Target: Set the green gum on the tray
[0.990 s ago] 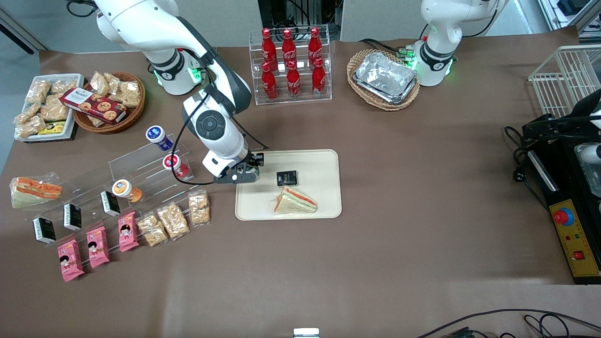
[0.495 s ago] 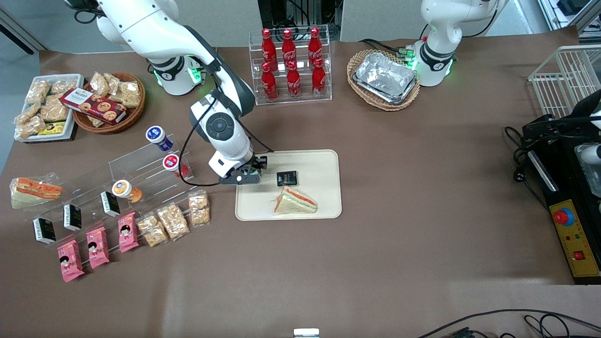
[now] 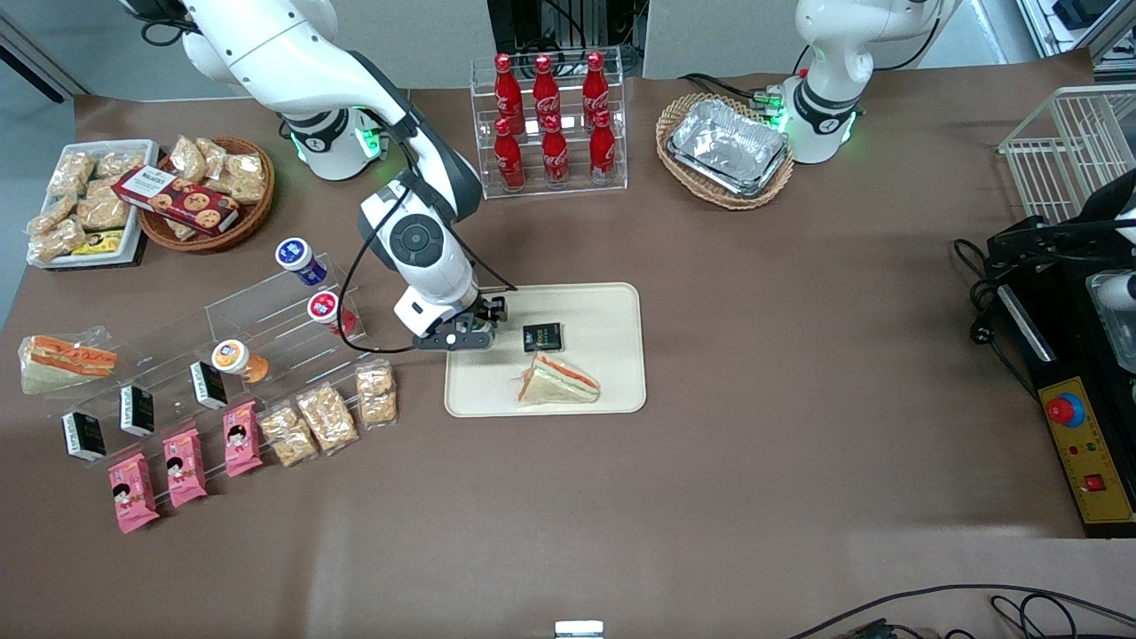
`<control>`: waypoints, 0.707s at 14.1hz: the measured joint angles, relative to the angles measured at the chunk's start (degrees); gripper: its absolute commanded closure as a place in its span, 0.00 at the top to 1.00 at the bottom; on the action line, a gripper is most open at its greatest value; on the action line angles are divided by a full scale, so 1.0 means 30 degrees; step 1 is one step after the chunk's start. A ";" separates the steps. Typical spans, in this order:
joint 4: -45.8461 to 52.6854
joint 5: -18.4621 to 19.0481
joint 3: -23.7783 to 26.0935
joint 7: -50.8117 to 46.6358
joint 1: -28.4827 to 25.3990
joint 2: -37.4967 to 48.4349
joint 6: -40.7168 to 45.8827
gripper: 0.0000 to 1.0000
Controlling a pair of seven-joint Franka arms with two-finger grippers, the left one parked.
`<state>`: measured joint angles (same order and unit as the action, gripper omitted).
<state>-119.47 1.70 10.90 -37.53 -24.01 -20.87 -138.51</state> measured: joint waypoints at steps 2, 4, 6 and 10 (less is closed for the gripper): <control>0.0253 0.0011 -0.0098 -0.0015 0.0509 0.0388 0.0097 0.99; 0.0518 0.0012 -0.0125 -0.0009 0.1572 0.1248 0.0878 0.99; 0.0685 0.0012 -0.0138 0.0012 0.2522 0.2475 0.2225 1.00; 0.1120 0.0012 -0.0161 0.0240 0.4386 0.5276 0.5972 1.00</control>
<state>-116.11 1.74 10.42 -36.81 -10.85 -5.05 -120.59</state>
